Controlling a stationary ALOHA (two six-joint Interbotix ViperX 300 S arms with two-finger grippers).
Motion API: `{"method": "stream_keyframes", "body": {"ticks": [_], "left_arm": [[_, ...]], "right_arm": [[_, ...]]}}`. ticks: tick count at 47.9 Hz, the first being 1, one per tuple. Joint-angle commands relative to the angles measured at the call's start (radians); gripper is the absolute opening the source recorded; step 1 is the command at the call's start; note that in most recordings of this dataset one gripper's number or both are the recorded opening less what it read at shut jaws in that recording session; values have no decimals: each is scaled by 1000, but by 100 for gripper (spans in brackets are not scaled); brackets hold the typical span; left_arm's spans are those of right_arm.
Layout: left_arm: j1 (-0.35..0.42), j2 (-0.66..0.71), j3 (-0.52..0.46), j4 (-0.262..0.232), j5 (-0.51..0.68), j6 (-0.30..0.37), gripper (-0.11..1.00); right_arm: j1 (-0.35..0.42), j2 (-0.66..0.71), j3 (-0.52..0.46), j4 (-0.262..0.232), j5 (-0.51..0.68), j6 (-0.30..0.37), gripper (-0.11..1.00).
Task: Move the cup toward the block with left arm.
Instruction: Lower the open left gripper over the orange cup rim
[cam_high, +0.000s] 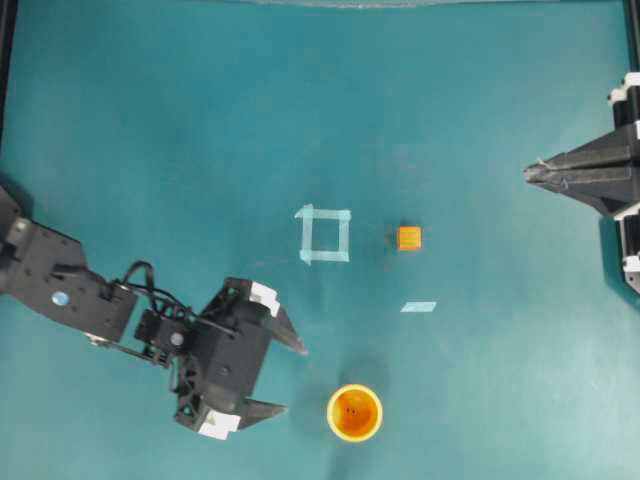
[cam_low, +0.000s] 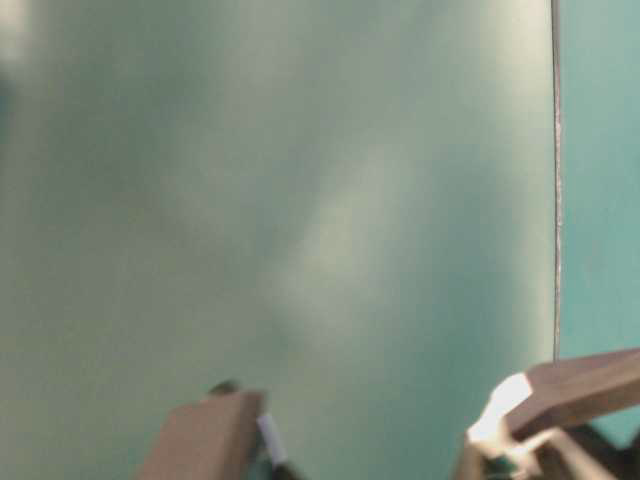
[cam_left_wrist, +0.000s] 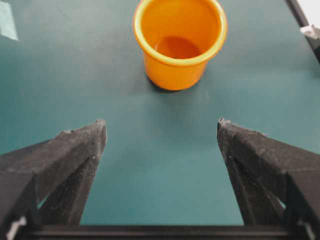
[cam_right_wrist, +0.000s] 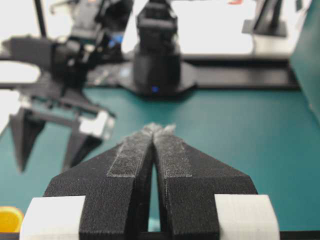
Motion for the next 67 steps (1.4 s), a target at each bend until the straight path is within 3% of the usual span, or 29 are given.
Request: {"method": "stream_keyframes", "body": {"ticks": [1,34,67], "left_arm": [[-9,20,-40,2,-11,0,86],[-9,195,-181,-2,-64,-5,86],[-29,270,-278,-2,-66,-20,86]], "right_arm": [[-2,0,-26,2,-5,0,0],[-2,3,-23,2,12,0,0],[-2,6,-23,0,44,0,0]]}}
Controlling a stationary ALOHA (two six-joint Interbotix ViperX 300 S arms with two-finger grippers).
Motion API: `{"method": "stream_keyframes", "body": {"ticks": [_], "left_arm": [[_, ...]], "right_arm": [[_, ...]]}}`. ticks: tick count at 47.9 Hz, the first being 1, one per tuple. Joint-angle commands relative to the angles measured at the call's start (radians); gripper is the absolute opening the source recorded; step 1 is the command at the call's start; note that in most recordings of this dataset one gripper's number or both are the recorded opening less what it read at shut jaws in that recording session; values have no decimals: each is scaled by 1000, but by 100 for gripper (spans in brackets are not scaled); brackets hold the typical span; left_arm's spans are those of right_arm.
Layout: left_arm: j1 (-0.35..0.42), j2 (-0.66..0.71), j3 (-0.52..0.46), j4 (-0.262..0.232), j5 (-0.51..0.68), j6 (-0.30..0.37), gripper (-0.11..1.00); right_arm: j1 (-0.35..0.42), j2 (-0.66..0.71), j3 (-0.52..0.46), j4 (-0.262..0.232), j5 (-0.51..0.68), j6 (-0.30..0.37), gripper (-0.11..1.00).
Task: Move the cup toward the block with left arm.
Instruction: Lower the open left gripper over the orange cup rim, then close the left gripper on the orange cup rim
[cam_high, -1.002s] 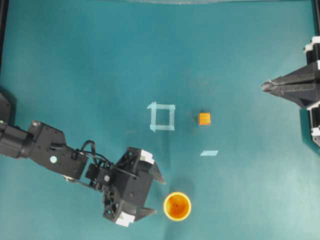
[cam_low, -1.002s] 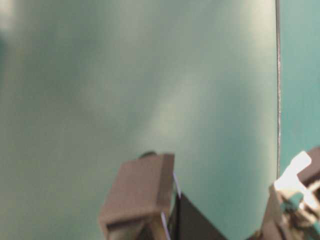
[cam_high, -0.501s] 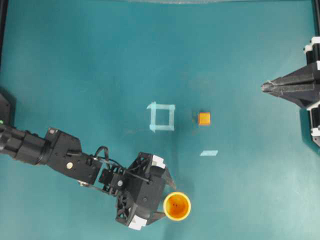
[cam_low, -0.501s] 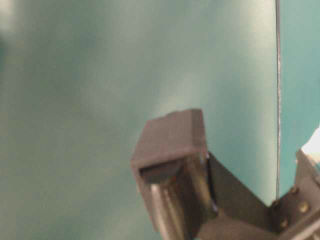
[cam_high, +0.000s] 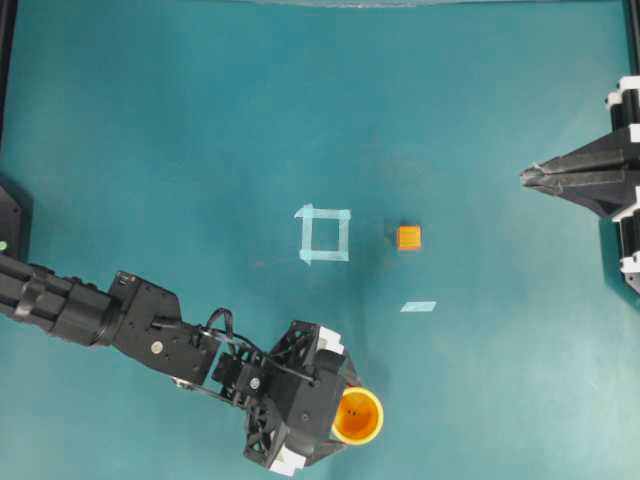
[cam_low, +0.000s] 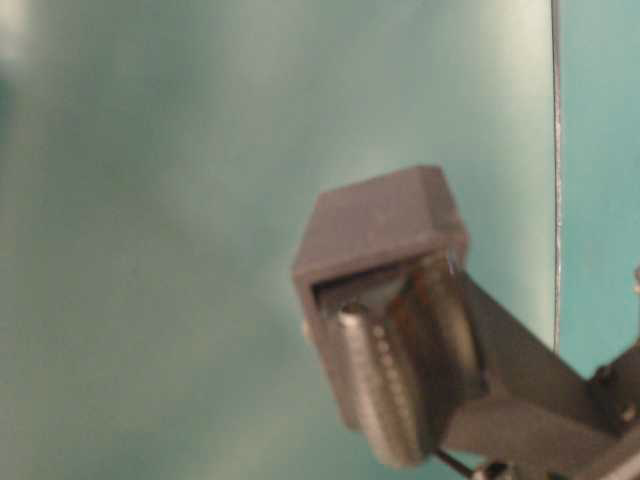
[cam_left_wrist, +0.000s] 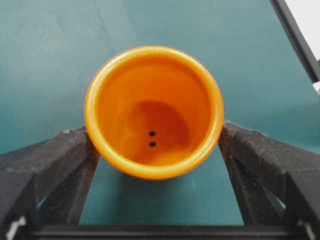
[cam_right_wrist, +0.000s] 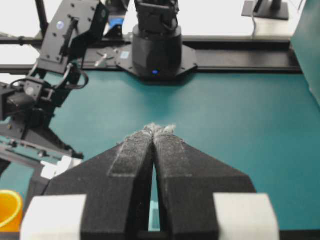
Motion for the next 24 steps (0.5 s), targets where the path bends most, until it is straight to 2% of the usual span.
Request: {"method": "stream_keyframes", "body": {"ticks": [1,24], "left_arm": [[0,-14,-31,-2,-12,-2,86],[11,32,-78,0,-51,-2,86]], "right_arm": [[-2,5,-23,0,-5,0,0],[0,5,-23,2,-5,-2,0]]}}
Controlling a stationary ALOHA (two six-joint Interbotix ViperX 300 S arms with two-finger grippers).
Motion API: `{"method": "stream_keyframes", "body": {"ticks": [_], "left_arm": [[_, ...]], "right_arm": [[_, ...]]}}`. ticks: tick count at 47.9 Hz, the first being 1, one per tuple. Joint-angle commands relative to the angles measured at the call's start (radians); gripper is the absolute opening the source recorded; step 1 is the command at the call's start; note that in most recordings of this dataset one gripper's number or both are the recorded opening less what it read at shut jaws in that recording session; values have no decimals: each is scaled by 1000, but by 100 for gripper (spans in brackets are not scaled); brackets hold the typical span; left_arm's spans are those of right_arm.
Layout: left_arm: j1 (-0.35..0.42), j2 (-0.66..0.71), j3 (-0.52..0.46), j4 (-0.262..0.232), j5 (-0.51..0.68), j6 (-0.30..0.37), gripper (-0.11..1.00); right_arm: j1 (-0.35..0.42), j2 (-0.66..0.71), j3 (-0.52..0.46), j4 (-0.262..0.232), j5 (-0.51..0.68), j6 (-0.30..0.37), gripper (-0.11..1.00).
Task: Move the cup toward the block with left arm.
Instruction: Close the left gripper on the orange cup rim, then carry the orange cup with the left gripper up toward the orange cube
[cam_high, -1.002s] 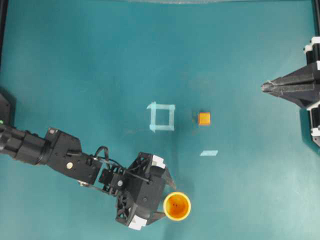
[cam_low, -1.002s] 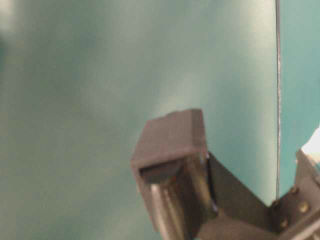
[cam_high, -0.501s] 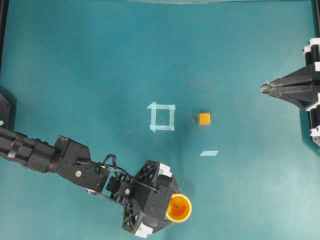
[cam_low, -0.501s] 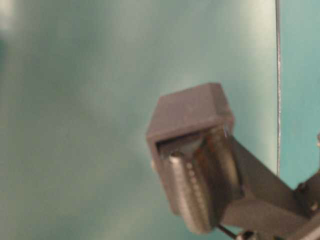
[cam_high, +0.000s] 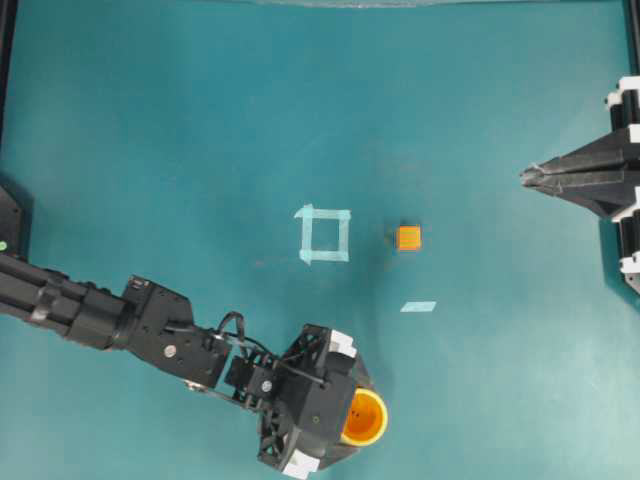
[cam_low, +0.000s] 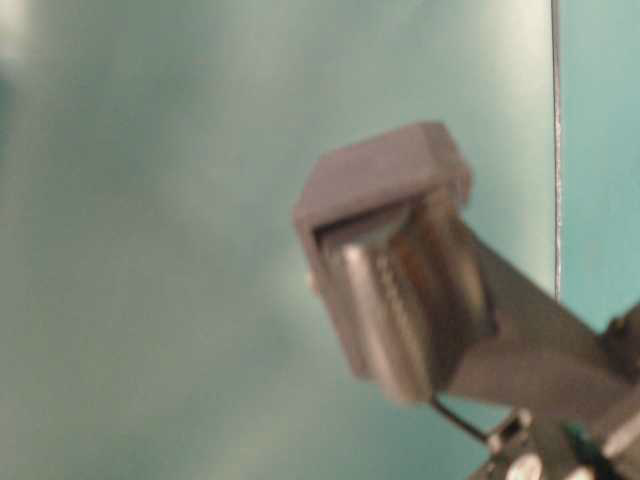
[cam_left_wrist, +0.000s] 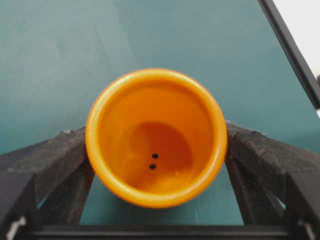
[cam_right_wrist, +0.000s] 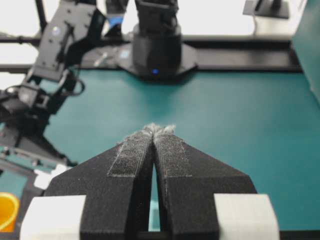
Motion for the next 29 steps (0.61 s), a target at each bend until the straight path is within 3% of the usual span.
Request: {"method": "stream_keyframes", "body": {"ticks": [1,6,11,29], "left_arm": [[5,-9,-31,0,-8,0,86],[5,-9,-29,0,11,0,83],[9,-17,-26,-2,43,9,69],[101,-178,-18,2,147,23,68]], "right_arm": [[-2,5,-23,-2,-5,-2,0],[-2,5,-23,0,-3,-2,0],[-2,5,-23,-2,0,-2,0],[0,5,-25,-2,21,0,0]]}}
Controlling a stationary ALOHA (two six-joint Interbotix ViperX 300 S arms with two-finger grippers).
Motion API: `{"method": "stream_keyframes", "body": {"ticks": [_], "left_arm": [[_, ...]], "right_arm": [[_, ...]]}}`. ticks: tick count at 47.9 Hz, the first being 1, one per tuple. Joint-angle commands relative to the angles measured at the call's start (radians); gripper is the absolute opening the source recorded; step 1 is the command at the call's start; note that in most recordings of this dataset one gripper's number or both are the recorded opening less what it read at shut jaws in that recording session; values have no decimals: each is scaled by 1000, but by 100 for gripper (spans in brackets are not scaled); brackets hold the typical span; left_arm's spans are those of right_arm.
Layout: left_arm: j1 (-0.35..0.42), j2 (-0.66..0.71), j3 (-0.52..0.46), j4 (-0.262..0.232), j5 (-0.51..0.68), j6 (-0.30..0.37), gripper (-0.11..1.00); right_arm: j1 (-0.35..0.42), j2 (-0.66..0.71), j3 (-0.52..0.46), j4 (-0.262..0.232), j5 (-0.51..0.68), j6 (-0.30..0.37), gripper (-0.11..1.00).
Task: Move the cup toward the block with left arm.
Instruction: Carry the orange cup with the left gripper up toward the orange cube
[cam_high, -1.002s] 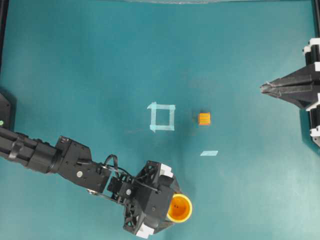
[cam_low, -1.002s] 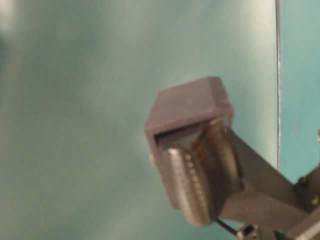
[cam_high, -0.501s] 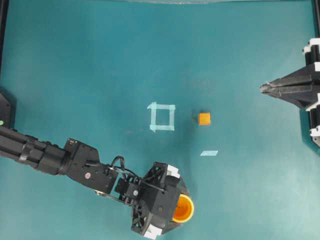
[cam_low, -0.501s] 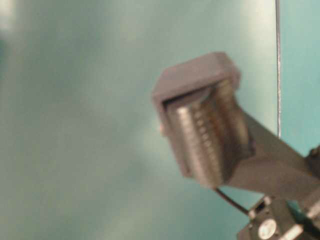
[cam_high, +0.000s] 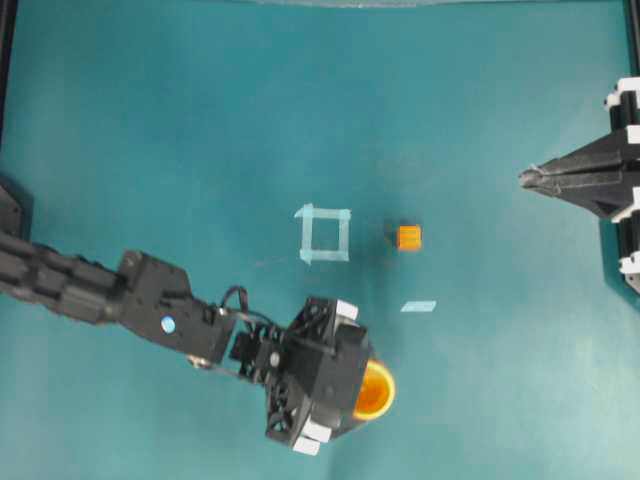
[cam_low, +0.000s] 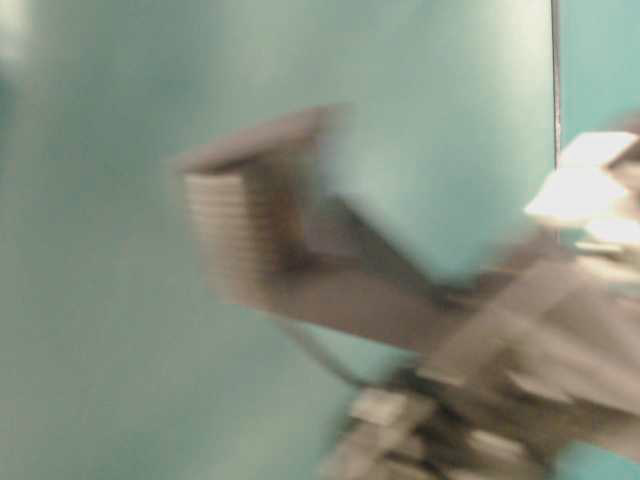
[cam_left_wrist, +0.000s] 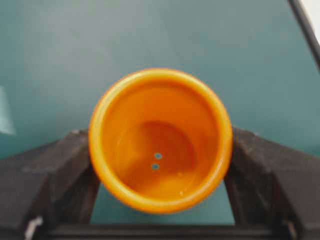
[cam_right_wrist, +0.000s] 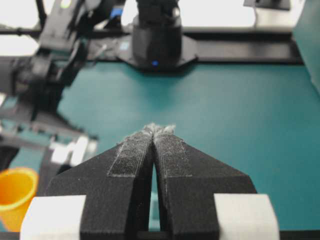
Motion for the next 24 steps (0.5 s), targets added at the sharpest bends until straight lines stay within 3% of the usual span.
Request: {"method": "stream_keyframes", "body": {"ticks": [1,24], "left_arm": [[34,-77,-8,2,0,3,68],[212,-103,-25,2,-2,0,68]], "right_arm": [[0,3,-25,0,-3,0,0],[0,3,-25,2,-2,0,0]]}}
